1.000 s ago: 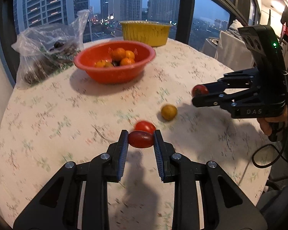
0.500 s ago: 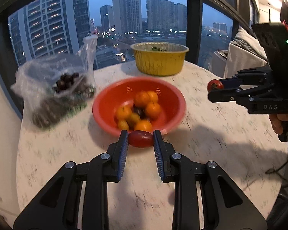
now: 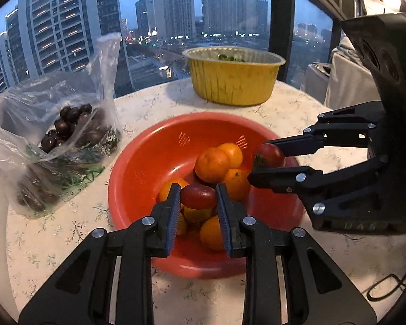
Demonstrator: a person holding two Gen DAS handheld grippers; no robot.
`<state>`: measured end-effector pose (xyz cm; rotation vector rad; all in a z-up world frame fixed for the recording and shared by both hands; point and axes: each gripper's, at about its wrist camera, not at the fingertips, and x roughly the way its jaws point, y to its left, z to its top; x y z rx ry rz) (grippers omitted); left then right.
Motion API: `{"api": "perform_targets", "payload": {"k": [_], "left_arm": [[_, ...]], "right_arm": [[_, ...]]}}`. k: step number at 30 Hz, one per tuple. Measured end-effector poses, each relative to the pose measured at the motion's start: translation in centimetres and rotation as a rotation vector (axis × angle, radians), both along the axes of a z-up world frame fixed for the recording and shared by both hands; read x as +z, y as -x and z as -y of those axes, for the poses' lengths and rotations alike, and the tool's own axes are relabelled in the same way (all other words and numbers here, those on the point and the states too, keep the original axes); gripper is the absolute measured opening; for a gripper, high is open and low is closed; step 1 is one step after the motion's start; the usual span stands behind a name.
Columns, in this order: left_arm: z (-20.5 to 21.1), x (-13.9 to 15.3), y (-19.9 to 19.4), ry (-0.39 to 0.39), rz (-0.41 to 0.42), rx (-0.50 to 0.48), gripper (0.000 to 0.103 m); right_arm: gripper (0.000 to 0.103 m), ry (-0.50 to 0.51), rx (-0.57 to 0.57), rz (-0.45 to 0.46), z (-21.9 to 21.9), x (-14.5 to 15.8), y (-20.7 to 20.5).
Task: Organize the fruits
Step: 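Carry both held tomatoes up and over the red bowl, then lower both tomatoes into the red bowl and open both tools, then move both open tools back to the last two fruits on the table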
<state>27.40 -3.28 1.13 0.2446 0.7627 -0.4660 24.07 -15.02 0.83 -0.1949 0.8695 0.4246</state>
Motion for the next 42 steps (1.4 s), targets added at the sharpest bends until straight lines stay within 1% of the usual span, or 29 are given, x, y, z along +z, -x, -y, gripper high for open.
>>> {"api": "perform_targets", "payload": {"k": [4,8,14,17,20,21,22,23,25,26,30,32,34,37,40,42], "left_arm": [[0.0,-0.6,-0.3,0.008,0.003,0.005,0.025],[0.5,-1.3,-0.3,-0.015,0.003,0.000,0.025],[0.4,-2.2,-0.5,-0.026,-0.012,0.017,0.025],[0.4,-2.3,-0.4,-0.033,-0.005,0.024,0.025],[0.3,-2.3,-0.5,-0.041,-0.004,0.039,0.027],[0.2,-2.3,-0.6,-0.042,-0.003,0.047,0.030],[0.0,-2.3,-0.6,-0.042,-0.003,0.054,0.035],[-0.1,-2.2,-0.6,-0.042,0.002,0.062,0.038],[-0.4,-2.1,-0.6,-0.042,0.004,0.074,0.046],[-0.6,-2.0,-0.5,-0.034,-0.001,0.078,0.048],[-1.0,-1.5,0.2,-0.024,0.011,0.082,0.059],[-1.2,-1.2,0.7,-0.018,0.019,0.085,0.065],[-1.4,-0.8,1.2,-0.009,0.027,0.087,0.077],[-1.7,0.1,2.6,0.014,0.043,0.079,0.087],[-2.1,1.0,4.6,0.031,0.064,0.067,0.096],[-2.3,1.4,6.3,0.033,0.073,0.049,0.097]], "right_arm": [[0.034,0.031,-0.001,-0.005,-0.6,-1.1,-0.5],[0.034,0.046,-0.006,-0.015,-0.9,-2.0,-0.8],[0.034,0.083,-0.006,0.015,-1.3,-2.2,-0.6],[0.035,0.087,-0.007,0.022,-1.3,-2.2,-0.5],[0.039,0.095,-0.017,0.025,-1.2,-2.1,-0.6],[0.042,0.096,-0.022,0.025,-1.2,-2.2,-0.7],[0.043,0.093,-0.022,0.027,-1.1,-2.1,-0.6],[0.043,0.093,-0.018,0.030,-1.1,-2.1,-0.6],[0.044,0.101,-0.019,0.038,-1.2,-2.0,-0.3],[0.044,0.103,-0.019,0.042,-1.2,-2.0,-0.1],[0.047,0.105,-0.024,0.061,-1.0,-1.4,0.8],[0.050,0.104,-0.028,0.077,-0.7,-0.9,1.6],[0.058,0.095,-0.025,0.098,-0.4,-0.3,2.8],[0.064,0.078,-0.025,0.122,0.2,0.4,4.6],[0.068,0.033,-0.018,0.122,1.1,0.7,6.9],[0.070,0.001,-0.008,0.105,1.7,0.5,8.5]]}}
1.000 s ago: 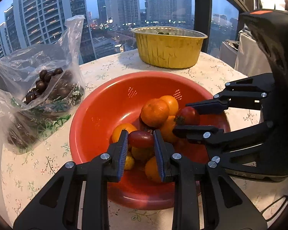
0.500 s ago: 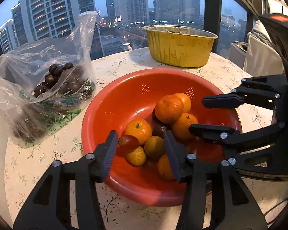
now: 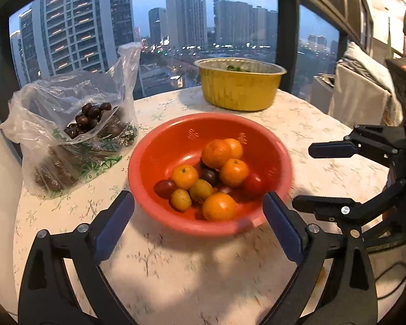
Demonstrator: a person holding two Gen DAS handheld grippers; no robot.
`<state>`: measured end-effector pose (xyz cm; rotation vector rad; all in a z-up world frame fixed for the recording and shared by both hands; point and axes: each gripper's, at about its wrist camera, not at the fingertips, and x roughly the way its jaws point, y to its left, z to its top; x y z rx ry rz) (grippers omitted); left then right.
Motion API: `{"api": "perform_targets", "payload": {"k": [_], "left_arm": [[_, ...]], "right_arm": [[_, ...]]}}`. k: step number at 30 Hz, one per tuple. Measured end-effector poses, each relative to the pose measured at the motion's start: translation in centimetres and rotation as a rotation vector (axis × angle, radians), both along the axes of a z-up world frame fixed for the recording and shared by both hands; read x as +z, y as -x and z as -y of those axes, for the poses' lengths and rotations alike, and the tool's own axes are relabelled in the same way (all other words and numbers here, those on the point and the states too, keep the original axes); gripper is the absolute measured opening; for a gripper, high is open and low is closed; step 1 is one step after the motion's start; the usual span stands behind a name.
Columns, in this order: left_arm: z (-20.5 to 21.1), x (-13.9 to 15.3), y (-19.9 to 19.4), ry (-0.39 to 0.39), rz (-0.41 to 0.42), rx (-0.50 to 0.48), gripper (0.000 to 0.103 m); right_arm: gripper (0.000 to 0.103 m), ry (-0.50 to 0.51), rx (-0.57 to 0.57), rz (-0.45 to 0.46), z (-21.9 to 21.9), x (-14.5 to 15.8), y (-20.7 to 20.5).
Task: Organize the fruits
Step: 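Move both open tools back to the last two fruits on the table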
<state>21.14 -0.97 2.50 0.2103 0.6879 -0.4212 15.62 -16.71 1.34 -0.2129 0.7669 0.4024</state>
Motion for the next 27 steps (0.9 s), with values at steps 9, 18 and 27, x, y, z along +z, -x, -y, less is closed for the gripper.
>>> {"api": "perform_targets", "payload": {"k": [9,18,27], "left_arm": [[0.4,-1.7,8.1,-0.039,-0.054,-0.127,0.100],[1.7,-5.7,11.9,-0.128,-0.147,-0.177,0.100],[2.4,-6.8,11.5,-0.105,-0.190,-0.179,0.058]], "right_arm": [[0.075,-0.119,-0.005,-0.136,2.2,-3.0,6.1],[0.075,-0.140,-0.027,-0.190,2.8,-5.0,9.5],[0.074,-0.135,-0.028,-0.184,2.9,-5.2,10.4]]}}
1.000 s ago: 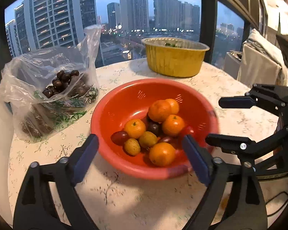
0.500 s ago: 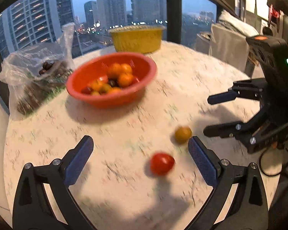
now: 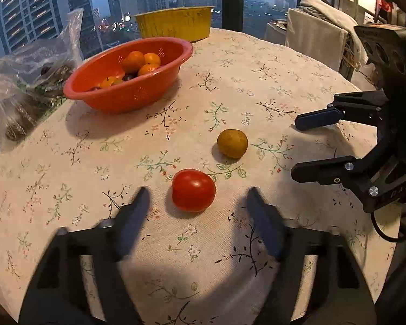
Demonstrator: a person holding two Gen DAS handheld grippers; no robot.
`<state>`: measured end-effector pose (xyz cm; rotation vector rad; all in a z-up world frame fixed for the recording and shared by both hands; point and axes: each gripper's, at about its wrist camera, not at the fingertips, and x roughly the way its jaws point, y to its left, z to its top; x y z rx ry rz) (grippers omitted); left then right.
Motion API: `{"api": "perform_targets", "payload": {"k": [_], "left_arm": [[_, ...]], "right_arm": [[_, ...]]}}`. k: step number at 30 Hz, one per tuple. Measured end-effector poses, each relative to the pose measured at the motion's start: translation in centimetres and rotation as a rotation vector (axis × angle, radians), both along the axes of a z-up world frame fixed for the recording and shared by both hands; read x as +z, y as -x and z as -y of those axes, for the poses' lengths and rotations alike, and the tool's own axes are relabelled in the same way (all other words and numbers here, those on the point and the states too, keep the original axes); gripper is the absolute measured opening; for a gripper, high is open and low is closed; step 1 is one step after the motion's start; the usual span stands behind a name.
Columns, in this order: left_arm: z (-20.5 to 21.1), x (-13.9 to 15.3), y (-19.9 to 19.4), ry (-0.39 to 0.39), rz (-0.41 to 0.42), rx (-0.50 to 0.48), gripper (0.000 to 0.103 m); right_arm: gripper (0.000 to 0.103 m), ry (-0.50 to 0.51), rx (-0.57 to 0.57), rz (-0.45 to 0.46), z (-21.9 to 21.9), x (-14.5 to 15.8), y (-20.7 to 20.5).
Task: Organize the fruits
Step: 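Move both open tools back to the last two fruits on the table, then grasp the red tomato with the left tool while the right tool grasps the yellow-brown fruit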
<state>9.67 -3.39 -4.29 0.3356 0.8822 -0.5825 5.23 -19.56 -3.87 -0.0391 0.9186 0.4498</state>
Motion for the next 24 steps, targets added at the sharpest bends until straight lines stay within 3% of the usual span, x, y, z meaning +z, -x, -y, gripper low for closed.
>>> {"api": "perform_targets", "payload": {"k": [15,24], "left_arm": [[-0.6,0.0,-1.3,0.045,-0.026,0.037,0.030],[-0.9,0.1,-0.8,0.053,-0.017,0.058,0.030]], "right_arm": [[0.065,0.029,0.035,-0.001,-1.4,0.0,-1.6],[0.063,0.048,0.068,0.012,-3.1,0.4,-3.1]]}}
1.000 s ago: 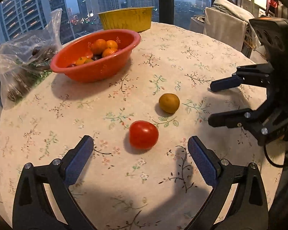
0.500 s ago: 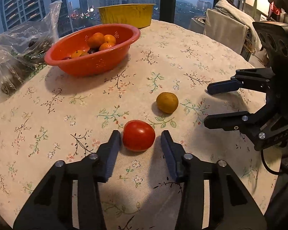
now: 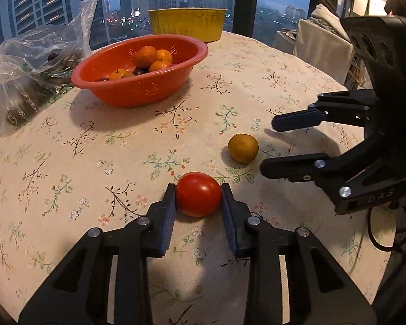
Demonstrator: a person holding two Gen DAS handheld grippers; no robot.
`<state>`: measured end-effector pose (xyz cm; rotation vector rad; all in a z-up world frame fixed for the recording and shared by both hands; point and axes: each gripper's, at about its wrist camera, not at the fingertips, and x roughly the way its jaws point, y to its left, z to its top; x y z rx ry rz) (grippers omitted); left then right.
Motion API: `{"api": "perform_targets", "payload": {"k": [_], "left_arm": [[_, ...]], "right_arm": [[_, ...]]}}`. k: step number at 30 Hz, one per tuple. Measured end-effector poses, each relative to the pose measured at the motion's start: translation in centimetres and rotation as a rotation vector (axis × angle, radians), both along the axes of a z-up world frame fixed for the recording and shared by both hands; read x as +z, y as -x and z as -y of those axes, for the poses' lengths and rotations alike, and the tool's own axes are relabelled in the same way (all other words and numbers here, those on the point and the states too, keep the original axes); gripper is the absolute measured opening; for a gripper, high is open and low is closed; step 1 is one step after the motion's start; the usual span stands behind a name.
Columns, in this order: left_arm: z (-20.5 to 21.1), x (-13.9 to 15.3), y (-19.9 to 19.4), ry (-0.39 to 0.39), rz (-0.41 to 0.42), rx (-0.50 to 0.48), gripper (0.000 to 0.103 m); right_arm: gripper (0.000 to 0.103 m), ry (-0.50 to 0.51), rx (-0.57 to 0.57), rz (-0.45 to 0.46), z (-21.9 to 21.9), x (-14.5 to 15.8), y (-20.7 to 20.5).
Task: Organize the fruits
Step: 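Grasp the red tomato with the left tool while the right tool grasps the yellow-brown fruit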
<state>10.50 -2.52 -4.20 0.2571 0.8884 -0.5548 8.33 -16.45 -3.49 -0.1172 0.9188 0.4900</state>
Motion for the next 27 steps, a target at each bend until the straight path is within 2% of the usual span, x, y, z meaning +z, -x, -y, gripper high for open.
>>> {"api": "perform_targets", "payload": {"k": [11,24,27], "left_arm": [[-1.3,0.4,1.1,0.004,0.028,0.054,0.030],[-2.4,0.8,1.9,0.005,0.046,0.091,0.030],[-2.4,0.8,2.0,0.005,0.047,0.094,0.030]], "right_arm": [[0.058,0.056,0.045,-0.002,-2.3,-0.6,-1.6],[0.035,0.074,0.070,0.010,-3.4,-0.5,-2.0],[0.033,0.070,0.071,0.012,-3.4,-0.5,-1.9]]}}
